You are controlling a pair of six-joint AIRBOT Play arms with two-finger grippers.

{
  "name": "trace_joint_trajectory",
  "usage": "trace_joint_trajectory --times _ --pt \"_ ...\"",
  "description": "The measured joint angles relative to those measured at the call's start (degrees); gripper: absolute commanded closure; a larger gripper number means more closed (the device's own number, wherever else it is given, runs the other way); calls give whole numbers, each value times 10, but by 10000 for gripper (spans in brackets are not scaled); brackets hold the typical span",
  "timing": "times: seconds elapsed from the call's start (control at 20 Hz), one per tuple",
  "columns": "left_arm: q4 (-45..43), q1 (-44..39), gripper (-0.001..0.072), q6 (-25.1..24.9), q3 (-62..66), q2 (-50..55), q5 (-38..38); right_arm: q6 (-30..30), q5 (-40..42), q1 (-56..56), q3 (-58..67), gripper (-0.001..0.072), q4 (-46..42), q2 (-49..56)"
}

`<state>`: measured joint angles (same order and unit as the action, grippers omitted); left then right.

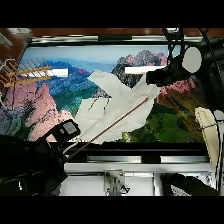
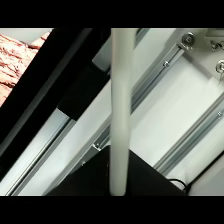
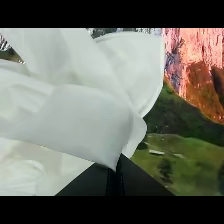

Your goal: Fold the shirts.

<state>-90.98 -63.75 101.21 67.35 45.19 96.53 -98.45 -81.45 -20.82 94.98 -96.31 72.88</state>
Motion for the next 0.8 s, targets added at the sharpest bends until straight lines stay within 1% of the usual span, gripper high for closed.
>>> trace_joint_trajectory --times 0.25,0.4,0.6,0.8 --pt "-24 -2 653 6 13 16 -24 16 -17 0 0 652 23 -22" --pt "0 -2 652 -7 12 31 -33 30 -14 0 0 653 40 -27" --pt "21 1 653 -27 -1 62 -63 57 14 0 4 653 73 -44" --pt "21 43 653 -41 -20 77 -116 84 21 0 9 653 90 -82"
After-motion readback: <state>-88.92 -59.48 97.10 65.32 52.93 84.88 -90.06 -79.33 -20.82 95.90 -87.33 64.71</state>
